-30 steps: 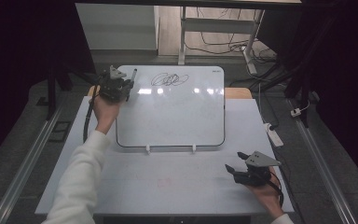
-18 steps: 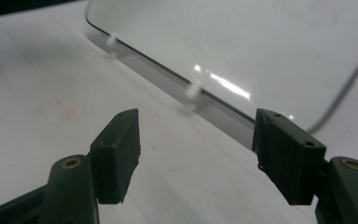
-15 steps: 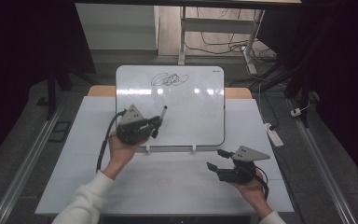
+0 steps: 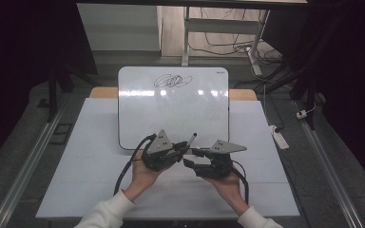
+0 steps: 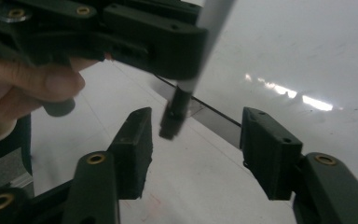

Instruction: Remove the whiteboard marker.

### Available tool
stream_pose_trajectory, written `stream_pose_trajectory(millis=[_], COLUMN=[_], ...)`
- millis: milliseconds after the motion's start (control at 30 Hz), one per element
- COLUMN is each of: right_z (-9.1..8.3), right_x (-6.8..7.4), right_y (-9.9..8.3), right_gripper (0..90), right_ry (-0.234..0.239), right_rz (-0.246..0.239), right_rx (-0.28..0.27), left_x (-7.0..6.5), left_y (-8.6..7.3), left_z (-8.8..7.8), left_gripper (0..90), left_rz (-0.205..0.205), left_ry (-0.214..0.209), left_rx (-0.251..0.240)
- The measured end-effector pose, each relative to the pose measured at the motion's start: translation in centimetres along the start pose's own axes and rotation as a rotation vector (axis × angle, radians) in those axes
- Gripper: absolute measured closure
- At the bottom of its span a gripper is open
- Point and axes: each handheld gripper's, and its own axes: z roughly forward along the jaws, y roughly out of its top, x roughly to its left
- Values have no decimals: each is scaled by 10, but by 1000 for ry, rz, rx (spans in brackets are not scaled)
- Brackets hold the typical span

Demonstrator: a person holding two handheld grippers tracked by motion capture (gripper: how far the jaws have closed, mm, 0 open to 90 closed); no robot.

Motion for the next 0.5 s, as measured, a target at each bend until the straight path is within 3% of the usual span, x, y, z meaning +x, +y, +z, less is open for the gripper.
stream_pose_trajectory(millis=[200, 500], right_z=[10, 15], right_x=[1, -2], right_y=[2, 3], right_gripper=[563, 744], right_ry=[29, 34], right_rz=[48, 106], right_rx=[18, 44], left_x=[-5, -11], left_y=[0, 1], left_z=[8, 13], left_gripper=[823, 822], left_rz=[19, 35], left_ry=[-1, -3], left_rx=[16, 30])
